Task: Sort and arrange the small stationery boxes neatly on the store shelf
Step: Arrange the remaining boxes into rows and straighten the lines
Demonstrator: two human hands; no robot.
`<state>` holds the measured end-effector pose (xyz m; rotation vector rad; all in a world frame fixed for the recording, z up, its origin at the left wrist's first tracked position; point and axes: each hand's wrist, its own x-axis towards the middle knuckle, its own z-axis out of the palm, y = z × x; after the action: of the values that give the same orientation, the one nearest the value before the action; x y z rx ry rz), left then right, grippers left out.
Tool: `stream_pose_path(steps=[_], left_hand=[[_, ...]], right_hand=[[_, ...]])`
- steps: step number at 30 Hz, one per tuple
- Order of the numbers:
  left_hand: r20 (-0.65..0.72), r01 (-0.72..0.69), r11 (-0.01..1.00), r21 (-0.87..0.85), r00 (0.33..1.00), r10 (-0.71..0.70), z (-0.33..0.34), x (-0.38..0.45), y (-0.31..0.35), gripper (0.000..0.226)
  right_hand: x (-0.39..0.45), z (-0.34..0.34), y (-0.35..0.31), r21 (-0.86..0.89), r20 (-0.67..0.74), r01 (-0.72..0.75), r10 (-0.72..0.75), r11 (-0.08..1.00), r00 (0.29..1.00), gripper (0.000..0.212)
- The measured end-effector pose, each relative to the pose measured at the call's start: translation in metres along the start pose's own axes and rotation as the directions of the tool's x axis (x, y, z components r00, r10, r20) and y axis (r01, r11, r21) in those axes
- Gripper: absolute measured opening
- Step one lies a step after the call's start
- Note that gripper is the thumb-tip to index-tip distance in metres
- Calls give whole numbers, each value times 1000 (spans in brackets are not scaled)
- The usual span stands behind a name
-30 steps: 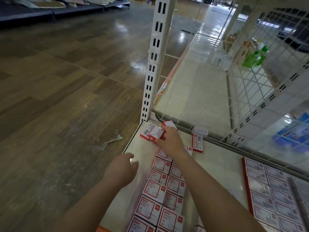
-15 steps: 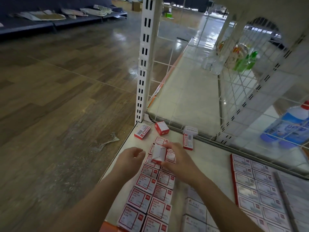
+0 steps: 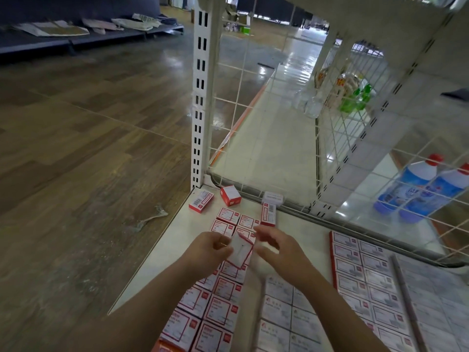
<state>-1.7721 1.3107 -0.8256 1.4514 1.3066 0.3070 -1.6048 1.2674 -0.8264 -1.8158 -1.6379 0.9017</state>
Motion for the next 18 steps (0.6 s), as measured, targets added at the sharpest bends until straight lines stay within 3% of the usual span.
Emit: stream_pose_path(steps=[6, 11, 18], left_hand=[[24, -55, 998, 33, 998, 54, 4, -3, -1, 30], [28, -11, 1000, -14, 1000, 11, 4, -2, 1, 29], [-23, 229, 892, -389, 966, -258, 6, 1, 7, 29]], right_hand=[[-3, 0, 5, 140, 79, -71, 60, 988, 995, 23], [-8, 2, 3, 94, -32, -1, 4, 996, 999, 22], [-14, 14, -7, -59, -111, 173, -178, 983, 978, 21]])
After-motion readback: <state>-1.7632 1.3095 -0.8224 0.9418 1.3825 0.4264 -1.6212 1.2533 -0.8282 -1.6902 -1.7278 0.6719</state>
